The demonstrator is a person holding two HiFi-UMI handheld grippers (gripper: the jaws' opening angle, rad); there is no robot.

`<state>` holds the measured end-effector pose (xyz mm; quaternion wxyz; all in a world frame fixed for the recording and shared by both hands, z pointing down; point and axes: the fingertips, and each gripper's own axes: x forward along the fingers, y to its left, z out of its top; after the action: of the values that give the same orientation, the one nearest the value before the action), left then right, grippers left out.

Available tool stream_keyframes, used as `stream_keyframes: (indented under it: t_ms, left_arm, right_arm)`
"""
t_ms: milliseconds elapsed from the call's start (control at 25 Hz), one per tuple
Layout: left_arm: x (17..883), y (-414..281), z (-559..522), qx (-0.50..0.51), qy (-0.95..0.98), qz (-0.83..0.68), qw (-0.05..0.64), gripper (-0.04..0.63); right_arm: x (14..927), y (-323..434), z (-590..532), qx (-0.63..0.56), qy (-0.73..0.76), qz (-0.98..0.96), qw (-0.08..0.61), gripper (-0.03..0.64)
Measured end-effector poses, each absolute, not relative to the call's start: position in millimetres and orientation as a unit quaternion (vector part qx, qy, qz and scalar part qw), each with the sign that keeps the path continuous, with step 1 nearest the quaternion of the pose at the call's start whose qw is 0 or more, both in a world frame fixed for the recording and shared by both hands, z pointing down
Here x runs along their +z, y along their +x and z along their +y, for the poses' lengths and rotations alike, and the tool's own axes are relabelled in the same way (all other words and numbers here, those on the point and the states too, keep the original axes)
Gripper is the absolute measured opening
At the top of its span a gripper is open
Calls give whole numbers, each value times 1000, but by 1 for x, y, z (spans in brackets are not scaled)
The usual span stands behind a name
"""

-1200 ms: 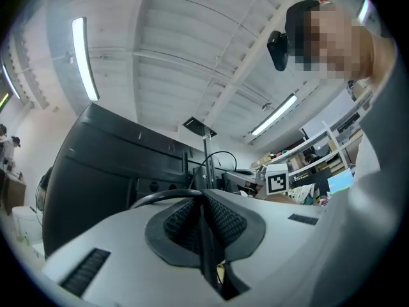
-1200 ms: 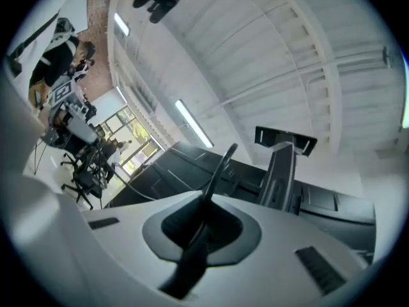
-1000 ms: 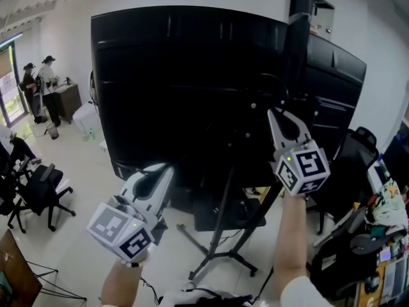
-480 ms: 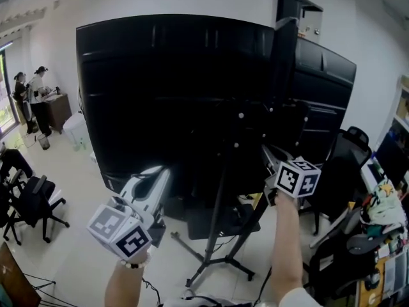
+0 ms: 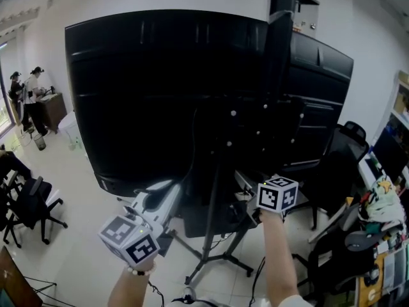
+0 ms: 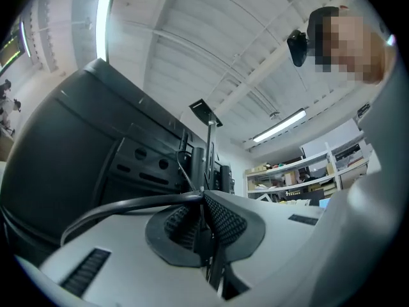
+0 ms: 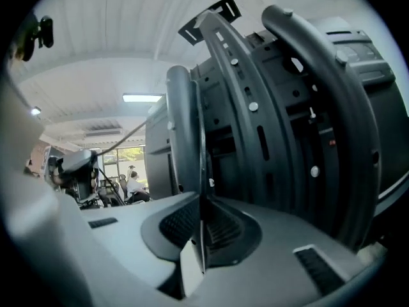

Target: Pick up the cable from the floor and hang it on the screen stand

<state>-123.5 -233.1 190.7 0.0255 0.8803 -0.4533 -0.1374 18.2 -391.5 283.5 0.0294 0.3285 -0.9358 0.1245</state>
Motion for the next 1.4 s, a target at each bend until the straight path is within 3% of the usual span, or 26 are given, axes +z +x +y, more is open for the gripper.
stream_keyframes:
  t_ms: [160,280,360,440,600,640,680,720,840,1120,1400]
  left_arm:
    - [229,-118,-244,-152,883,-436,83,17]
    - [255,-108,-245,-155,887,-418,122,24]
    - [271,-102,-241,-153,890,-406,142,33]
    - [287,-95,-236,-154,889,-398,163,87]
    - [326,-62,-209,-154,878,-399,213,87]
    - [339,-52,-200,-156,871,-407,225,77]
    - [352,-40,-192,-158,862,-420,237,70]
    - [366,-27,-185,-159,852,-434,247,14]
    - [402,21,-168,-158,830,-466,262,3]
    - [484,123,-81,-115,768,-550,309,3]
    - [510,164,11,-174,736,-544,364,3]
  right_arm:
    - [277,33,-388,70,378,-923,17,52]
    - [272,40,-384,46,403,-914,18,227]
    - [264,47,-375,31,414,-910,9,235]
    - [257,59,-362,19,416,-909,-3,249]
    - [258,99,-318,9,386,-922,-39,249]
    - [264,111,-306,4,378,-925,-37,244]
    - [273,125,-294,-1,373,-927,-31,195]
    - [284,141,-284,-3,371,-928,-25,172]
    - [317,188,-260,21,352,-935,-19,0]
    - [414,252,-173,129,264,-956,19,0]
    - [506,273,-74,229,228,-944,64,0]
